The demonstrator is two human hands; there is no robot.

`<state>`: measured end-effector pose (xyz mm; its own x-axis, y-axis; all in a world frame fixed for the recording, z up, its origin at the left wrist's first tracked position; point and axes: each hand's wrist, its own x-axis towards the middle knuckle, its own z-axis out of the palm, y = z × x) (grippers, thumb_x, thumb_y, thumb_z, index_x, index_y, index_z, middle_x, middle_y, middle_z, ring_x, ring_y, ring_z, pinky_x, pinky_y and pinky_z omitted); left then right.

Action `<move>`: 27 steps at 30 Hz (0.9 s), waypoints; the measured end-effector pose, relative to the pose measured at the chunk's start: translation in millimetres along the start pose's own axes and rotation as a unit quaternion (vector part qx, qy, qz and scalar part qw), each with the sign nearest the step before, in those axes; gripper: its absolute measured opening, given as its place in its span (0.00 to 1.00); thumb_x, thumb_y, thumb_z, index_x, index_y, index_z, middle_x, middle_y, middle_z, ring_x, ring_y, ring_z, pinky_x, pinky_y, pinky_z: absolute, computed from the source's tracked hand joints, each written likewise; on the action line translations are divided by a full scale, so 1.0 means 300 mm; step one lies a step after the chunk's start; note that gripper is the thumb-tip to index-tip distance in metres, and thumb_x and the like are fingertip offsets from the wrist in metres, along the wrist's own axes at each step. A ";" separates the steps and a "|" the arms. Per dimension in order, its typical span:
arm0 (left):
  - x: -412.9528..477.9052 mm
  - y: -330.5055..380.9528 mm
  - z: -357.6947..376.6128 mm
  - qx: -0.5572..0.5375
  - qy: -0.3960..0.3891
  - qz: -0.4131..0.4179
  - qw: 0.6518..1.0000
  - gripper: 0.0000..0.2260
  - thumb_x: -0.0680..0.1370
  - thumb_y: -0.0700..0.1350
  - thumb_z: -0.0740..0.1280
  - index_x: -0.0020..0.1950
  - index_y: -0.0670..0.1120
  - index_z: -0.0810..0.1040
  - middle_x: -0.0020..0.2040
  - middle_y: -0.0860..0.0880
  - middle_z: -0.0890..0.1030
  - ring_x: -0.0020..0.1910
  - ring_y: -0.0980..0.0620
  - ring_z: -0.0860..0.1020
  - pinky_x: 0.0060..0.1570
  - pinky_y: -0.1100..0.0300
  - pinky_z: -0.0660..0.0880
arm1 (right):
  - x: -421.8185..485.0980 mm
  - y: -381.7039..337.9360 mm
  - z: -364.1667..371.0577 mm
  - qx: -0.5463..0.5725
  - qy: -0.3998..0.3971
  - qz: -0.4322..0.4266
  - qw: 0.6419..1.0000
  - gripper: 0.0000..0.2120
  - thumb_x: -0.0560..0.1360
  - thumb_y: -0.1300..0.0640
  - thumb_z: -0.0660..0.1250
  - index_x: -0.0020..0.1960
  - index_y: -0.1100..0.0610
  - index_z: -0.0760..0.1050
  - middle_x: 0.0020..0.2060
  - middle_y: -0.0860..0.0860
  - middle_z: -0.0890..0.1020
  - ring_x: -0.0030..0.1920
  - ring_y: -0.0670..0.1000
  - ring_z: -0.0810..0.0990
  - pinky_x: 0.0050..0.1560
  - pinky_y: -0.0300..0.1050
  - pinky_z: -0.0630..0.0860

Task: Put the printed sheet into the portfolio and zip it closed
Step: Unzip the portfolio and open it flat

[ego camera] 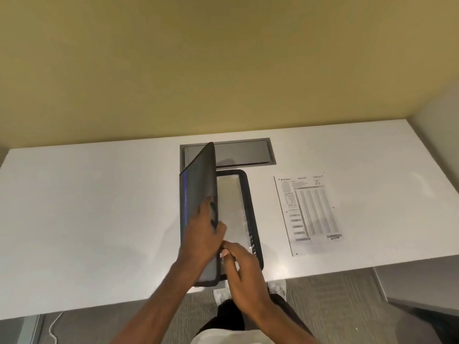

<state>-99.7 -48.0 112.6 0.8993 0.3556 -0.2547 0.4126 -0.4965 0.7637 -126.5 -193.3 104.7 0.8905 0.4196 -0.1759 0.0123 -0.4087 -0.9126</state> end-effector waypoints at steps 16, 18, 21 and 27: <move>-0.100 -0.511 -0.628 -0.136 0.045 -0.149 0.978 0.20 0.82 0.41 0.68 0.72 0.57 0.77 0.64 0.49 0.83 0.60 0.43 0.82 0.59 0.36 0.80 | 0.213 0.434 0.051 -0.493 -0.218 0.126 0.832 0.40 0.82 0.54 0.63 0.82 0.46 0.40 0.82 0.53 0.38 0.83 0.56 0.43 0.80 0.54 0.56; -0.104 -0.619 -0.652 -0.111 0.085 -0.174 0.975 0.19 0.81 0.39 0.70 0.70 0.55 0.78 0.60 0.46 0.84 0.58 0.40 0.83 0.59 0.35 0.80 | 0.206 0.437 0.043 -0.490 -0.213 0.122 0.836 0.41 0.81 0.54 0.64 0.82 0.46 0.39 0.82 0.52 0.38 0.83 0.54 0.43 0.80 0.54 0.56; -0.096 -0.730 -0.630 -0.076 0.149 -0.217 0.962 0.17 0.78 0.36 0.74 0.62 0.51 0.76 0.58 0.42 0.84 0.56 0.37 0.83 0.57 0.35 0.80 | 0.201 0.438 0.030 -0.484 -0.212 0.118 0.841 0.40 0.81 0.56 0.64 0.82 0.45 0.40 0.82 0.50 0.38 0.83 0.53 0.42 0.80 0.54 0.56; -0.071 -0.821 -0.528 -0.006 0.221 -0.255 0.941 0.14 0.75 0.39 0.77 0.57 0.49 0.79 0.53 0.44 0.86 0.55 0.41 0.84 0.59 0.40 0.78 | 0.210 0.448 0.022 -0.477 -0.205 0.114 0.847 0.41 0.81 0.54 0.65 0.83 0.45 0.41 0.82 0.49 0.38 0.82 0.52 0.42 0.78 0.51 0.61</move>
<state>-243.4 192.1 23.7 0.4351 0.8415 -0.3203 0.7703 -0.1637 0.6163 -71.6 -216.5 -31.4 0.6891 0.4070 -0.5996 0.3969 -0.9042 -0.1576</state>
